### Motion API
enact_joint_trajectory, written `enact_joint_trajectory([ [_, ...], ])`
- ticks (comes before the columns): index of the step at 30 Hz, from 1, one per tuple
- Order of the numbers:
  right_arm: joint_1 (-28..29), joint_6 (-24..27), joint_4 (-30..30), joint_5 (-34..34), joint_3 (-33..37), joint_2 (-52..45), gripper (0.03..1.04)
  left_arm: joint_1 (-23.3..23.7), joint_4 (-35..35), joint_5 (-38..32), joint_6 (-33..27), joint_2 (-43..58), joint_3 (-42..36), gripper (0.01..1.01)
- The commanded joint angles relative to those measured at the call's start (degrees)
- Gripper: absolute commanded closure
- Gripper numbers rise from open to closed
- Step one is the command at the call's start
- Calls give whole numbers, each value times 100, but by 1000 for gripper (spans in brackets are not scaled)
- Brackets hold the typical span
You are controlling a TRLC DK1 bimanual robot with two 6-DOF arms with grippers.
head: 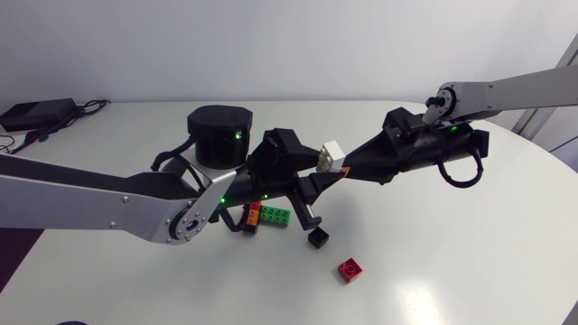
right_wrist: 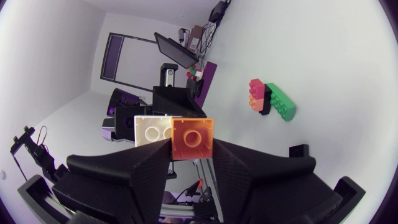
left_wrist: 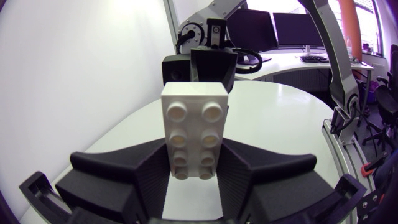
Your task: Disassemble duplo
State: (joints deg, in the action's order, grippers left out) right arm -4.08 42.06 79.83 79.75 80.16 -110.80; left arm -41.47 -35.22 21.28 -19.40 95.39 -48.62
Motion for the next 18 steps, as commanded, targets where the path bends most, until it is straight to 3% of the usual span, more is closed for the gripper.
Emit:
enact_joint_trajectory([
  [1,-14,179,120,6,-88,85,839,-19,-143,-141,112,41,-7,646],
  [6,-5,215,103,6,-115,120,839,-80,-134,-238,103,-109,28,393],
  [12,91,302,94,6,-150,129,841,-89,68,-264,103,-285,54,313],
  [18,241,320,76,-20,-123,164,841,-54,288,-300,15,-487,151,315],
])
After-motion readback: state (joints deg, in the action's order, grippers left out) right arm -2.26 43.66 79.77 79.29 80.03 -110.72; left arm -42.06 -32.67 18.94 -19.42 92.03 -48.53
